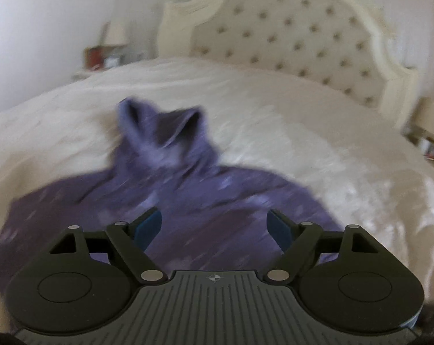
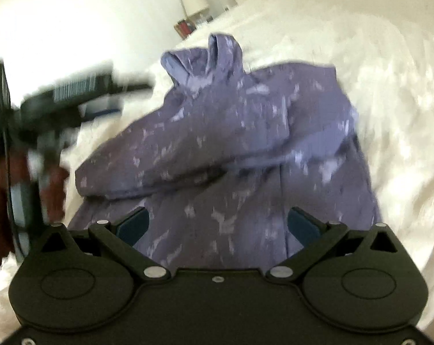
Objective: Fold large clothes
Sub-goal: 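Grasp the jacket hem with the right tool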
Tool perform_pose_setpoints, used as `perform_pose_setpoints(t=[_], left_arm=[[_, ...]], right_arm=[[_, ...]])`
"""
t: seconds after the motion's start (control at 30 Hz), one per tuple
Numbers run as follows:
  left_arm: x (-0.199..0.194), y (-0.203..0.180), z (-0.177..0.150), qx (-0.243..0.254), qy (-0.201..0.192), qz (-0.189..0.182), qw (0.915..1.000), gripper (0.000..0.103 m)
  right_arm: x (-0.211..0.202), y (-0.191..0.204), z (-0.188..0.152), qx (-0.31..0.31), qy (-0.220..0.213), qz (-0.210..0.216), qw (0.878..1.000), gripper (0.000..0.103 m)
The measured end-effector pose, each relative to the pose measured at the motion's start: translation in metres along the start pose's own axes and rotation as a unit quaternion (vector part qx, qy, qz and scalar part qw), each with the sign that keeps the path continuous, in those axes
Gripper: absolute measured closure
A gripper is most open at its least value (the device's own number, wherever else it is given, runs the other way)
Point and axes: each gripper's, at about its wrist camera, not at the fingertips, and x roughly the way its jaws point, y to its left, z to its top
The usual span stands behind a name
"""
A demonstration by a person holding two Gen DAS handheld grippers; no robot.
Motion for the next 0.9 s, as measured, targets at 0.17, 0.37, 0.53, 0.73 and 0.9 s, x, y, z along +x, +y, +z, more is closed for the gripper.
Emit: perform_pose_setpoints(t=[0.17, 0.37, 0.53, 0.73, 0.9], left_arm=[[-0.004, 0.047, -0.037, -0.028, 0.038, 0.065, 0.9967, 0.023], [-0.002, 0.094, -0.071, -0.051, 0.070, 0.118, 0.9893, 0.023], [-0.009, 0.095, -0.078, -0.047, 0.065, 0.107, 0.9910, 0.022], [-0.036, 0.106, -0.087, -0.068, 0.028, 0.100, 0.9923, 0.022], [-0.050, 0.129, -0.083, -0.061, 0.002, 0.138, 0.9885, 0.022]], right_arm=[[0.004, 0.004, 0.025, -0.038, -0.029, -0.014, 0.999, 0.001], [0.032, 0.000, 0.048, -0.063, -0.040, -0.031, 0.997, 0.001], [0.064, -0.007, 0.062, -0.063, -0.019, -0.046, 0.997, 0.001], [0.092, -0.017, 0.068, -0.020, 0.014, -0.058, 0.998, 0.022], [0.097, -0.014, 0.069, -0.031, 0.024, -0.108, 0.993, 0.064]])
